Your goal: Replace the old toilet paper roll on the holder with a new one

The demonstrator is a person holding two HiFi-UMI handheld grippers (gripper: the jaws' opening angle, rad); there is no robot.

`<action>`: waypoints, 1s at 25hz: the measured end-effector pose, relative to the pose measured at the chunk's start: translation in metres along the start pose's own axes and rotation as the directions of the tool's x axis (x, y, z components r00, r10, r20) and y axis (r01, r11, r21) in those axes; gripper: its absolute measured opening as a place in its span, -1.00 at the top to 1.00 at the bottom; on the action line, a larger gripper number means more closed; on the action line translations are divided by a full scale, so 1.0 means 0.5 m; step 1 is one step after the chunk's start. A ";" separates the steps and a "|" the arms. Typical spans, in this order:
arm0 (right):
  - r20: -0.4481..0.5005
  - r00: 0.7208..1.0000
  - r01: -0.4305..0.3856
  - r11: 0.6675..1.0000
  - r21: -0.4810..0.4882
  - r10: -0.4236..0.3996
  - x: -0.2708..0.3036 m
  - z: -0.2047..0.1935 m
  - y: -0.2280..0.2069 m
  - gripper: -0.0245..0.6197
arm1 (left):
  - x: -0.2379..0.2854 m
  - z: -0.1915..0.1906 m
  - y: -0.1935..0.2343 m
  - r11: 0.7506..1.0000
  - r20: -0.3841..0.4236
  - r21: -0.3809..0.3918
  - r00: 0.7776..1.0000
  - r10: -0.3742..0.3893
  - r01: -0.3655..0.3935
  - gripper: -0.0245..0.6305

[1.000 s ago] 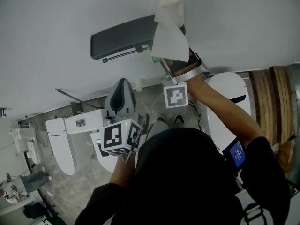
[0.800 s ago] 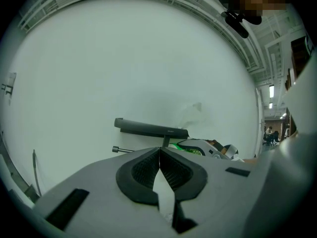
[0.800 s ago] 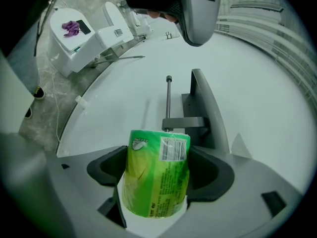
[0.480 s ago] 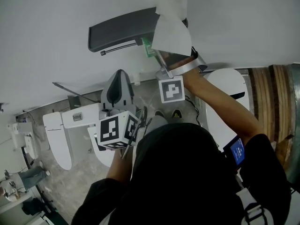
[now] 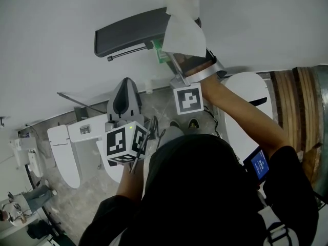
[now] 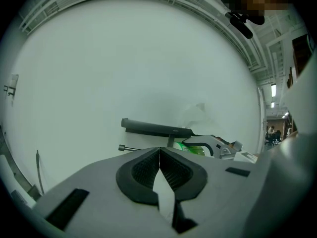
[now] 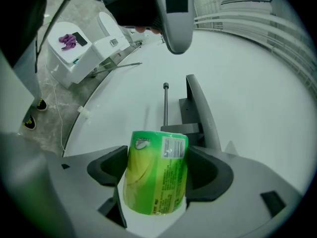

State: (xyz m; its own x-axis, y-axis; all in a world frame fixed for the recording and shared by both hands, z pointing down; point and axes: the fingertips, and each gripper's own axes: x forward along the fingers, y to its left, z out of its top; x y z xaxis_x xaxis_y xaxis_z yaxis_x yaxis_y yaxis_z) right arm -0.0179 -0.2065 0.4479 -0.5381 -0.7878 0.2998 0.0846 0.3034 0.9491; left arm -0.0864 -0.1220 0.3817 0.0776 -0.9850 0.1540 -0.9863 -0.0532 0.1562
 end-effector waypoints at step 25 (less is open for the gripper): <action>0.263 0.899 -0.076 0.468 0.881 -0.349 -0.385 -0.135 -0.270 0.72 | 0.003 0.007 -0.098 0.988 -0.008 0.001 0.988 -0.157 0.157 0.85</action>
State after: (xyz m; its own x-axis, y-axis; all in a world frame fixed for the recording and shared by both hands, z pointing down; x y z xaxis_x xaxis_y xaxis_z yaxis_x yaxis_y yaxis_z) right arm 0.1308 -0.1320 0.2687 -0.7339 -0.6736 -0.0873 -0.6583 0.6736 0.3360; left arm -0.0383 -0.1214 0.3708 0.2326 -0.9631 0.1356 -0.9621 -0.2075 0.1771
